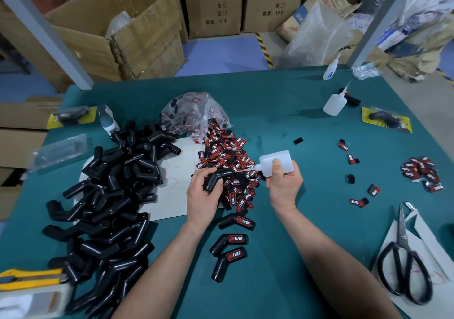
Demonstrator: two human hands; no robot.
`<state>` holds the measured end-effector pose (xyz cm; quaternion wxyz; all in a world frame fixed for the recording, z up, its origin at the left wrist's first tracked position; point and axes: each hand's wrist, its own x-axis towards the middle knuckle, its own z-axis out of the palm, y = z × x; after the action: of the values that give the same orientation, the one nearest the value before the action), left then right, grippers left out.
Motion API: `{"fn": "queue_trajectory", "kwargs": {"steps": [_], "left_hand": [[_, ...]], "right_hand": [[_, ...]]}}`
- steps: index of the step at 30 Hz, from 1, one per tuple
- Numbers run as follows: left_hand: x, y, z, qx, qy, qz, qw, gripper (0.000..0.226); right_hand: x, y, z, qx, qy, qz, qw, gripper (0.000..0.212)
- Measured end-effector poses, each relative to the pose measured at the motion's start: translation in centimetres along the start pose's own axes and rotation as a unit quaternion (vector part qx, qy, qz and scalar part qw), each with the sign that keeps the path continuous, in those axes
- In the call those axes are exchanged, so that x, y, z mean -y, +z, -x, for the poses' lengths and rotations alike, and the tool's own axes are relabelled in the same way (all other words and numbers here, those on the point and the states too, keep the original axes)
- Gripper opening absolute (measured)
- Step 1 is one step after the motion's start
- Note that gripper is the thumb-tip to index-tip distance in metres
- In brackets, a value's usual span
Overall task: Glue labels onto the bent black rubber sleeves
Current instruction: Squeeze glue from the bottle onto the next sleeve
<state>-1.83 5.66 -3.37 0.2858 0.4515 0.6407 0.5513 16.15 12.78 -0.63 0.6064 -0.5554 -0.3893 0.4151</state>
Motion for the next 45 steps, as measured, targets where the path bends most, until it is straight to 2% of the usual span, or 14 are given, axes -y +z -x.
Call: {"fn": "queue_trajectory", "kwargs": {"steps": [10, 18, 31, 45], "left_hand": [[-0.2, -0.07, 0.14, 0.006, -0.009, 0.002, 1.0, 0.035], [-0.39, -0.04, 0.15, 0.003, -0.013, 0.012, 1.0, 0.036], [-0.47, -0.11, 0.2, 0.012, -0.016, 0.002, 1.0, 0.034], [-0.7, -0.03, 0.21, 0.007, -0.008, -0.005, 1.0, 0.042]], "right_hand": [[0.24, -0.12, 0.11, -0.003, 0.007, 0.003, 1.0, 0.038], [0.64, -0.11, -0.24, -0.024, 0.025, -0.013, 0.999, 0.025], [0.51, -0.05, -0.01, -0.013, 0.012, 0.001, 1.0, 0.024], [0.55, -0.07, -0.1, -0.013, 0.012, -0.015, 1.0, 0.038]]}}
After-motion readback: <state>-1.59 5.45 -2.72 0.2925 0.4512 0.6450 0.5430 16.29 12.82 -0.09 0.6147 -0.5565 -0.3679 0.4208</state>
